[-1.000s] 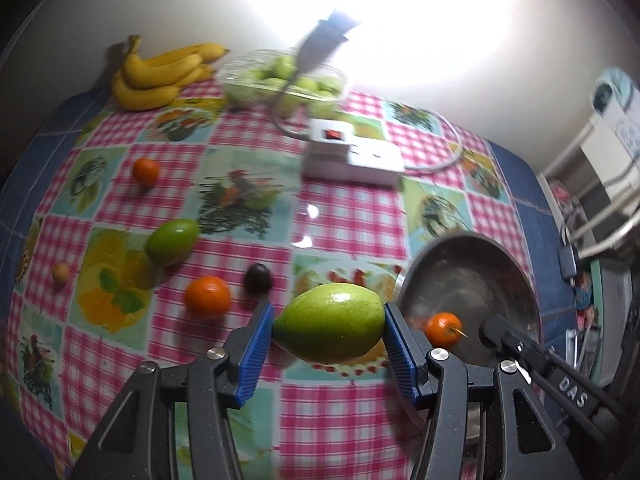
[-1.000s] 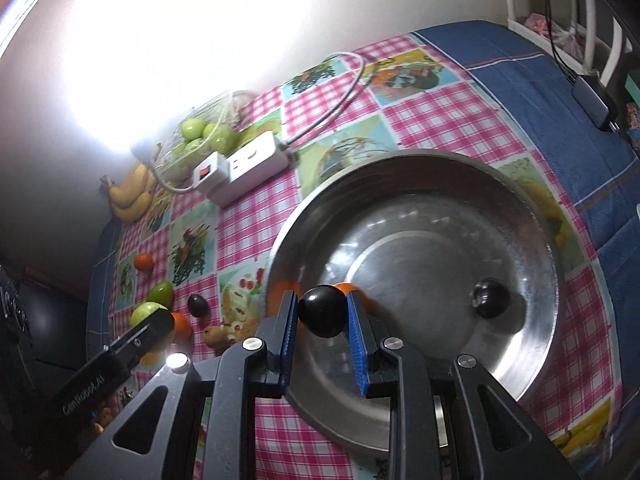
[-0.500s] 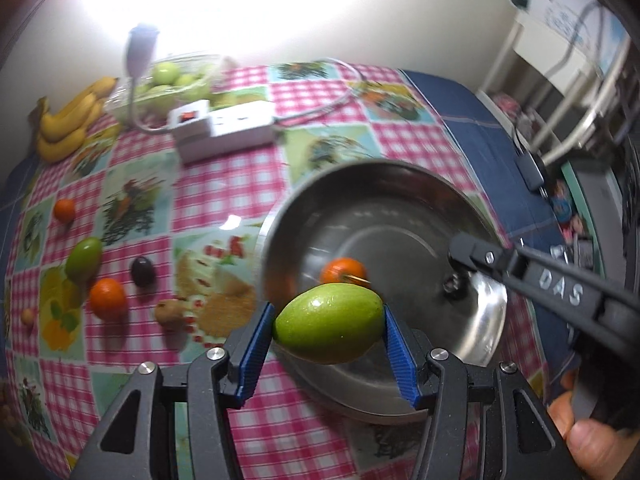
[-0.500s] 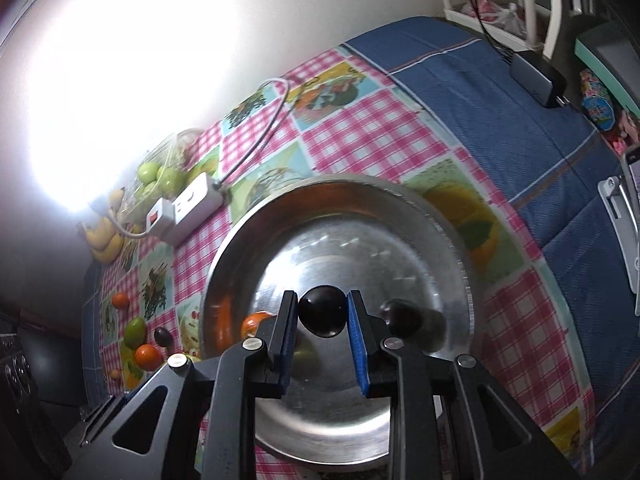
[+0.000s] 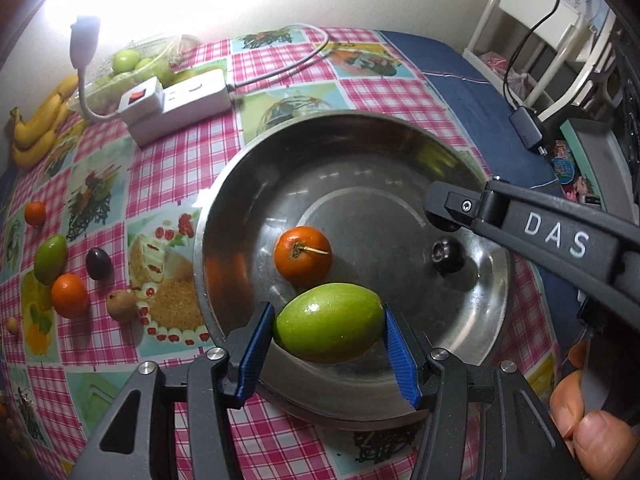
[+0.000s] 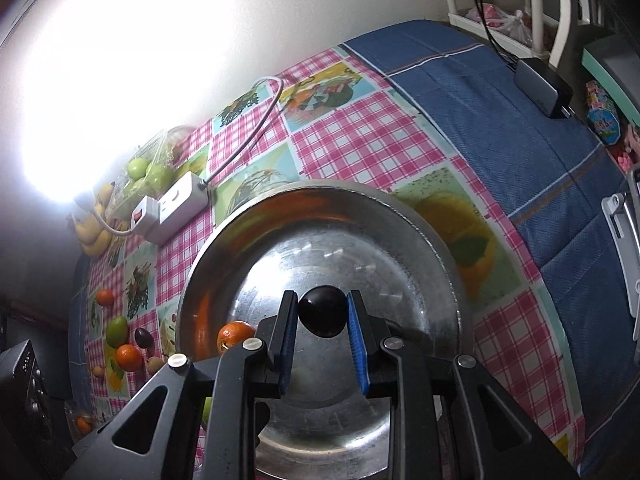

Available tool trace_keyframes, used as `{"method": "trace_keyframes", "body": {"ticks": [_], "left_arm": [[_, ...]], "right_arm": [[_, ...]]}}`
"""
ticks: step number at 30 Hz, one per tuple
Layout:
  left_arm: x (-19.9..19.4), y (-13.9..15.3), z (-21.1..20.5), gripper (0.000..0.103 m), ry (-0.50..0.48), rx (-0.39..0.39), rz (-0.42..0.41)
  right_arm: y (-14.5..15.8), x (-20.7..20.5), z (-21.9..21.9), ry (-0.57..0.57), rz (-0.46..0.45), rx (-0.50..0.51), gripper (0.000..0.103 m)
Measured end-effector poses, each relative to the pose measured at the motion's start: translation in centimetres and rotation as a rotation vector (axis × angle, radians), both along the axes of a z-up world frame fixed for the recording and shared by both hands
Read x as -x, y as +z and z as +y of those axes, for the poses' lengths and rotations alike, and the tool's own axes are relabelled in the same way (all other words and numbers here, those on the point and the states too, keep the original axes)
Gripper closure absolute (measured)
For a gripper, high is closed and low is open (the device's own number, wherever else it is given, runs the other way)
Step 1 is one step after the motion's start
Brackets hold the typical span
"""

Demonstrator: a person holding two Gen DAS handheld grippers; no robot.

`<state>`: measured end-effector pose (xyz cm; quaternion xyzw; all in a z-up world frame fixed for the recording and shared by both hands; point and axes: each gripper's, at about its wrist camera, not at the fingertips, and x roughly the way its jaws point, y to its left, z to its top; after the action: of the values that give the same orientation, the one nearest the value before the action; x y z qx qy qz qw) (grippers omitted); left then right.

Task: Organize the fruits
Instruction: 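Carry the green mango and black plum over the steel plate with both grippers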

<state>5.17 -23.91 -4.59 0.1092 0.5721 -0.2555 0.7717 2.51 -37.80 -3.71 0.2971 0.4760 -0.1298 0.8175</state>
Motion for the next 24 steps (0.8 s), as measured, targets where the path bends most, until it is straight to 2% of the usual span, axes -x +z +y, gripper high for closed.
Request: {"method": "trace_keyframes", "body": {"ticks": [24], "left_arm": [[-1.0, -3.0, -0.1, 0.045, 0.019, -0.034, 0.063]], "right_arm": [[-3.1, -1.3, 1.7, 0.056, 0.11, 0.018, 0.077]]}}
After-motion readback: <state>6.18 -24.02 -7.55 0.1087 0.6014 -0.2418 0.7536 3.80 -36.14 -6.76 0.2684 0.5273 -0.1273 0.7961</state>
